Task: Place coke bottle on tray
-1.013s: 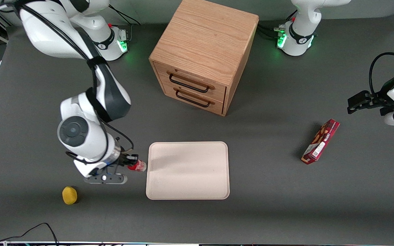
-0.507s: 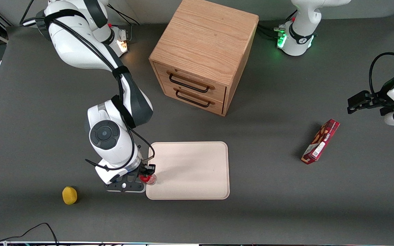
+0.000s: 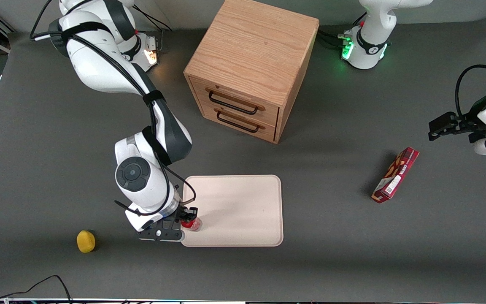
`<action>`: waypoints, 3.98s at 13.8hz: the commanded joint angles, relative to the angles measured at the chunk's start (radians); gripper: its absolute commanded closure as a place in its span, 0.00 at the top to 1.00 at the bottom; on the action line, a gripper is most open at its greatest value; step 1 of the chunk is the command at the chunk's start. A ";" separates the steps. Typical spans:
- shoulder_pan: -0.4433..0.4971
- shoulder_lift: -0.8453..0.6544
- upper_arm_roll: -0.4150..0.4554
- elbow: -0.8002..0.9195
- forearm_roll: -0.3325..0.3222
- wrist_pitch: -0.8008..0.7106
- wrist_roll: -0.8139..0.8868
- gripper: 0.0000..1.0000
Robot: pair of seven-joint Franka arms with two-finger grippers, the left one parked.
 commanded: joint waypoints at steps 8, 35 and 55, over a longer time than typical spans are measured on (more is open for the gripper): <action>0.005 -0.030 -0.017 0.018 0.016 -0.034 0.015 1.00; -0.398 -0.797 -0.010 -0.547 0.009 -0.223 -0.492 1.00; -0.392 -0.850 -0.010 -0.520 0.001 -0.346 -0.478 1.00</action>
